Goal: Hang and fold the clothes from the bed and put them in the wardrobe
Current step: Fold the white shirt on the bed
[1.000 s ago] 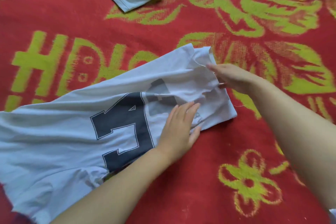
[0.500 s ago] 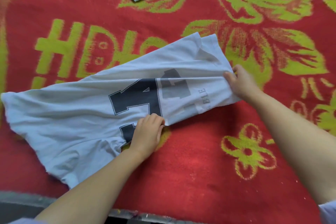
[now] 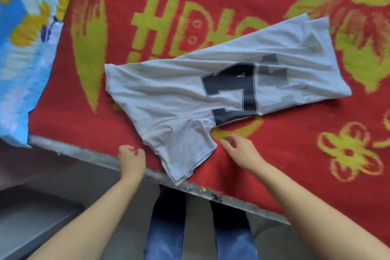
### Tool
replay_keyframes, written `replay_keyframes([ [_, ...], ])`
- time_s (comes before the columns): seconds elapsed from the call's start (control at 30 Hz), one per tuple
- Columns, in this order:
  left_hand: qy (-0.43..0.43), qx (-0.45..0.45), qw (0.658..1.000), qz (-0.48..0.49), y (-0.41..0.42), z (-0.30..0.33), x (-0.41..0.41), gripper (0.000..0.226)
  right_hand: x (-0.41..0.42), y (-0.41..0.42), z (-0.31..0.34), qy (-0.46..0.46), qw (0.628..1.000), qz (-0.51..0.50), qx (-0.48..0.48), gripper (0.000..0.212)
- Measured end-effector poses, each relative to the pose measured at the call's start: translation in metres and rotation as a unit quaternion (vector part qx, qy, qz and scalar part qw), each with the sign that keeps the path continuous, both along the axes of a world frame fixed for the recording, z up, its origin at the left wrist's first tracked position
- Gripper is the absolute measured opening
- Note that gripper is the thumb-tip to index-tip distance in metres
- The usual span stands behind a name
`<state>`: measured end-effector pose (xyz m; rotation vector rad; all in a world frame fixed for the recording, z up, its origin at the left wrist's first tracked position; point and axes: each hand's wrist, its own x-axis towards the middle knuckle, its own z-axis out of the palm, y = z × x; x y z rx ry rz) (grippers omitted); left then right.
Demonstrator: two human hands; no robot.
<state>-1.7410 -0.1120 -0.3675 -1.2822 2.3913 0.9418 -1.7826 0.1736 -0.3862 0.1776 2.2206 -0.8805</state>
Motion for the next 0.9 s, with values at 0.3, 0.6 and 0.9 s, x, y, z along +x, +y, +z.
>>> replay_keyframes([
  [0.3,-0.111,0.443,0.882,0.113,0.025,-0.003,0.019,0.035,0.003,-0.062,-0.001,-0.224,0.937,-0.194,-0.185,0.014],
  [0.6,-0.121,0.576,0.772,0.242,-0.008,0.029,0.006,0.011,-0.009,-0.067,0.036,-0.365,0.813,-0.369,-0.265,0.012],
  [0.9,0.096,0.571,0.772,0.261,-0.045,0.019,-0.135,0.041,-0.049,-0.132,0.047,0.016,0.831,-0.485,-0.273,0.013],
])
